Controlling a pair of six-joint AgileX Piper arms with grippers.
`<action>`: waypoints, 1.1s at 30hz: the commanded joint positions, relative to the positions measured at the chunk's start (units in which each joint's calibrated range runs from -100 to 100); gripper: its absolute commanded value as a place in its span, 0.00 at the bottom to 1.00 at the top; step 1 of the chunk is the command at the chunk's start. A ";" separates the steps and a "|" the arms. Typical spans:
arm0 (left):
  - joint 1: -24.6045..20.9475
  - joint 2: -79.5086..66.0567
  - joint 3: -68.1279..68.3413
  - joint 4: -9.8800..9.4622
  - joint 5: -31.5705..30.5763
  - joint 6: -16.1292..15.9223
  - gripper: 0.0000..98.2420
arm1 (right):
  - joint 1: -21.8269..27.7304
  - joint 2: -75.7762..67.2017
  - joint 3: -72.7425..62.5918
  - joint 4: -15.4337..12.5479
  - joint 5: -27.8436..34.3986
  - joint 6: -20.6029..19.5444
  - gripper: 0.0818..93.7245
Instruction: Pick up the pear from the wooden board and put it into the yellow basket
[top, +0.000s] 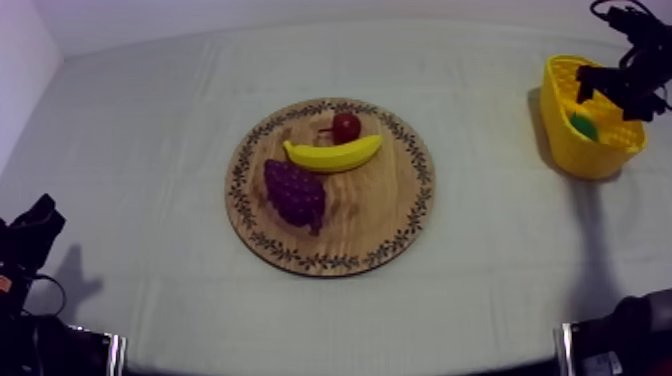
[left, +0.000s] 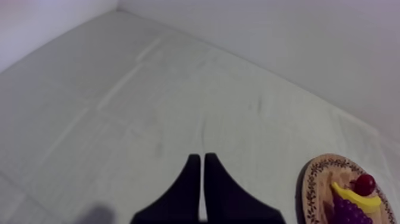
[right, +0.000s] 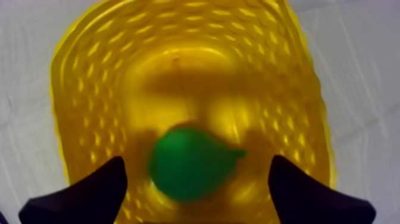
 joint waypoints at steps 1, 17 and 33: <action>-0.02 0.02 0.02 0.00 0.05 0.00 0.00 | -0.04 -0.09 0.14 0.21 0.10 -0.23 0.78; -0.02 0.02 0.02 0.00 0.05 0.01 0.00 | -0.39 -1.76 0.71 -1.31 -0.43 1.69 0.73; -0.02 0.02 0.02 0.00 0.05 0.00 0.00 | -0.23 -9.67 1.54 -11.16 -0.65 10.50 0.30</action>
